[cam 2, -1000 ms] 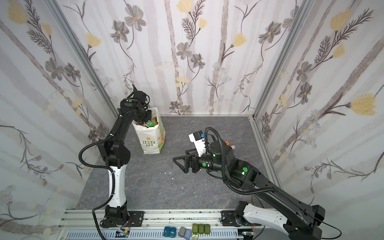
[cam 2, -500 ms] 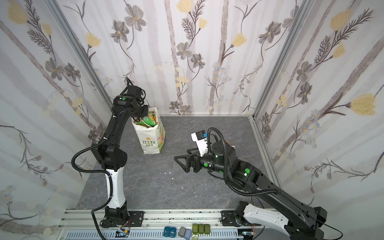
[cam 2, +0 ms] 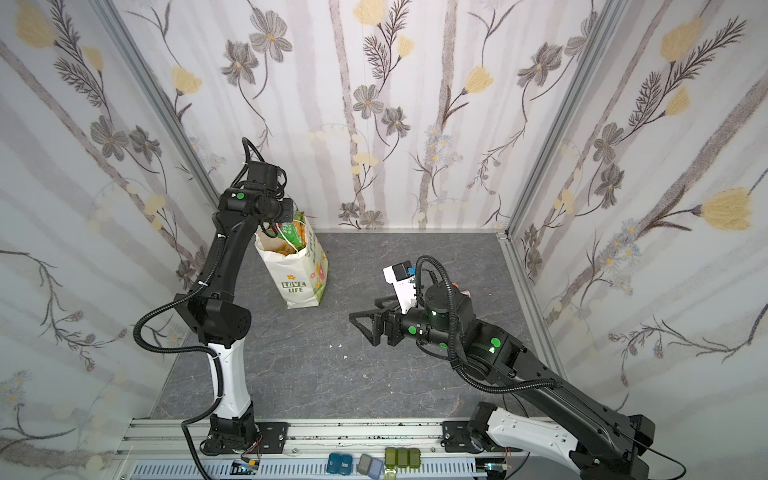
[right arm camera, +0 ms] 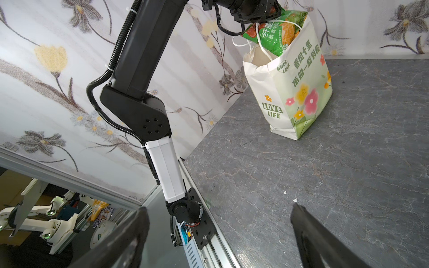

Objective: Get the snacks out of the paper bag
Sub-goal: 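Close the left gripper on the green packet and lift it from the bag, then move the right gripper to the raised green packet and grasp its top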

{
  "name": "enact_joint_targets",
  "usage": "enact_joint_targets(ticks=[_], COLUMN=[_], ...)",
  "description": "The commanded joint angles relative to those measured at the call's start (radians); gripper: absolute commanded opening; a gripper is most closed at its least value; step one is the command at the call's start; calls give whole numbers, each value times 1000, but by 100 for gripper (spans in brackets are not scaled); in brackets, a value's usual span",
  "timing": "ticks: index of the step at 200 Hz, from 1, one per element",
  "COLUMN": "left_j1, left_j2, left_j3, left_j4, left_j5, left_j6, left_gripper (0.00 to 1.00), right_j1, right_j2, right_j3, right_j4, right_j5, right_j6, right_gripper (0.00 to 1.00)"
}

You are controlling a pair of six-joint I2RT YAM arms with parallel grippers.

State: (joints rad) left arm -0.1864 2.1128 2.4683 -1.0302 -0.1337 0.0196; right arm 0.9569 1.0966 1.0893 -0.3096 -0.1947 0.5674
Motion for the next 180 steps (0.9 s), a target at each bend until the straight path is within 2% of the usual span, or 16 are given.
enact_joint_targets(ticks=[1, 14, 39, 60, 76, 98, 109, 117, 155, 180], left_j1=[-11, -16, -31, -44, -57, -70, -75, -77, -76, -75], left_j2=[-17, -27, -64, -118, -189, -321, -373, -394, -425, -446], left_j3=[11, 2, -59, -148, -285, -578, -696, -751, -841, -896], left_j4=[44, 39, 88, 187, 341, 675, 824, 894, 1005, 1060], left_j5=[52, 82, 66, 69, 85, 192, 221, 227, 289, 330], left_j6=[2, -1, 27, 89, 176, 353, 408, 430, 489, 521], left_gripper=[0, 0, 0, 0, 0, 0, 0, 0, 0, 0], right_j1=[1, 2, 1, -4, -28, -100, -121, -181, -277, -328], right_j2=[1, 2, 18, 37, 71, 160, 216, 263, 490, 670], right_j3=[-10, -17, -10, -1, 24, 95, 129, 156, 325, 458], right_j4=[40, 50, 90, 158, 211, 254, 274, 294, 382, 436], right_j5=[22, 24, 47, 115, 136, 95, 70, 30, -88, -174], right_j6=[10, 9, 10, 2, -6, -48, -76, -94, -248, -301], right_gripper=[95, 95, 95, 96, 96, 96, 96, 96, 96, 96])
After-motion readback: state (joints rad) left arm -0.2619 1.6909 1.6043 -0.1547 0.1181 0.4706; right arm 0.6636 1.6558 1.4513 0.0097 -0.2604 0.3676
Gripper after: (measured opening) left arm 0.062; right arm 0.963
